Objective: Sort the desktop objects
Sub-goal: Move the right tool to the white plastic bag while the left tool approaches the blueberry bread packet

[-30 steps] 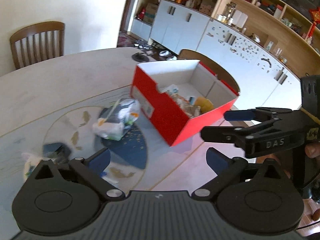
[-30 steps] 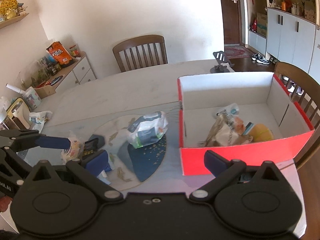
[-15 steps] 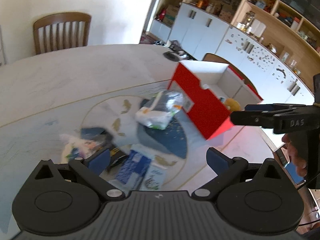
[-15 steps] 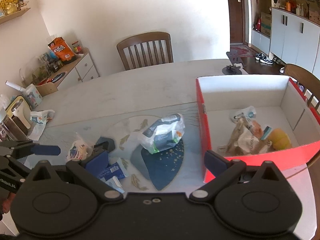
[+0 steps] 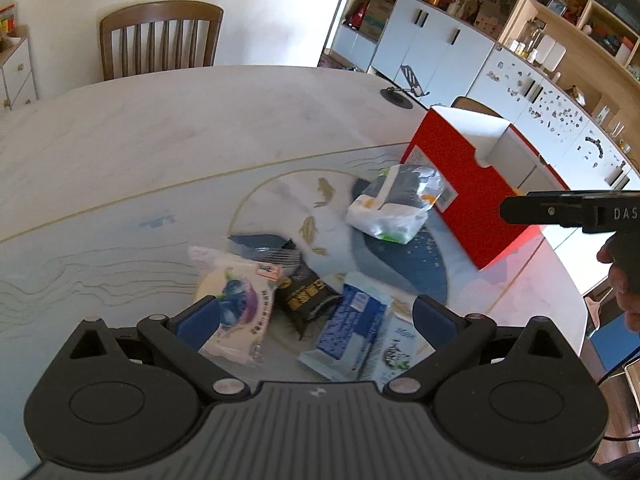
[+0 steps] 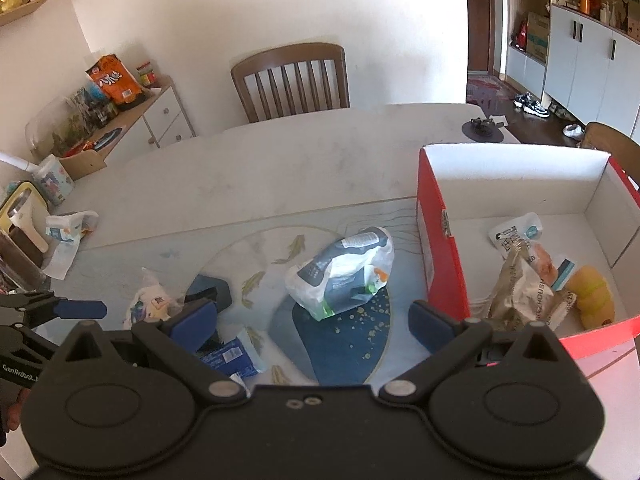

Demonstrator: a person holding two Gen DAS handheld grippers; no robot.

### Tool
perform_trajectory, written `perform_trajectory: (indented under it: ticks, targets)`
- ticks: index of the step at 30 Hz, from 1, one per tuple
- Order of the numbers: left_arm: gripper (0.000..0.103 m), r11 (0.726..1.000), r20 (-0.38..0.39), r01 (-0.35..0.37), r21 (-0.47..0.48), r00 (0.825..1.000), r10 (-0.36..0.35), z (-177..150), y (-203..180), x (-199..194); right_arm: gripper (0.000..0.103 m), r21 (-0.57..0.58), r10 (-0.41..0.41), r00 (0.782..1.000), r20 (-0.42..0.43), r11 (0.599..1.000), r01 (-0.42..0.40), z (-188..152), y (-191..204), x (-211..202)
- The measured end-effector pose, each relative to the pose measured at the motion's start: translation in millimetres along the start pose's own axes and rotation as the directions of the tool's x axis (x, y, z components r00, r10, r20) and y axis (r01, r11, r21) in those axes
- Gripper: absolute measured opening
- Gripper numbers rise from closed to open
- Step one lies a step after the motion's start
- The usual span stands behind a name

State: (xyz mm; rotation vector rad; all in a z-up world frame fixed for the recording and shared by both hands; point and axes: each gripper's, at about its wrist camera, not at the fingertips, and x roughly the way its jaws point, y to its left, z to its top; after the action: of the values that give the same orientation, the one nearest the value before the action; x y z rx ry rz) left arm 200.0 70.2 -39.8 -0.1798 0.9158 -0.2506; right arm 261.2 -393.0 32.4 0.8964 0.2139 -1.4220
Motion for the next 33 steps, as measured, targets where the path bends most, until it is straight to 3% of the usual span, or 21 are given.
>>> perform_trajectory:
  ticks: [16, 22, 33]
  targets:
    - [0.103, 1.000, -0.052, -0.011, 0.026, 0.999, 0.012, 0.2, 31.3, 32.5, 0.102, 0.064, -0.064, 0.994, -0.092, 0.995, 0.070, 24.8, 10.4, 55.4]
    - [0.103, 0.999, -0.061, -0.008, 0.048, 0.998, 0.011, -0.3, 35.6, 40.1, 0.102, 0.058, -0.117, 0.986, -0.117, 0.991, 0.125, 37.2, 13.5, 75.6]
    - [0.103, 0.996, -0.088, -0.009, 0.089, 0.996, 0.017, 0.3, 40.3, 52.8, 0.100, 0.168, -0.181, 0.965, -0.189, 0.962, 0.213, 48.5, -1.0, 117.3]
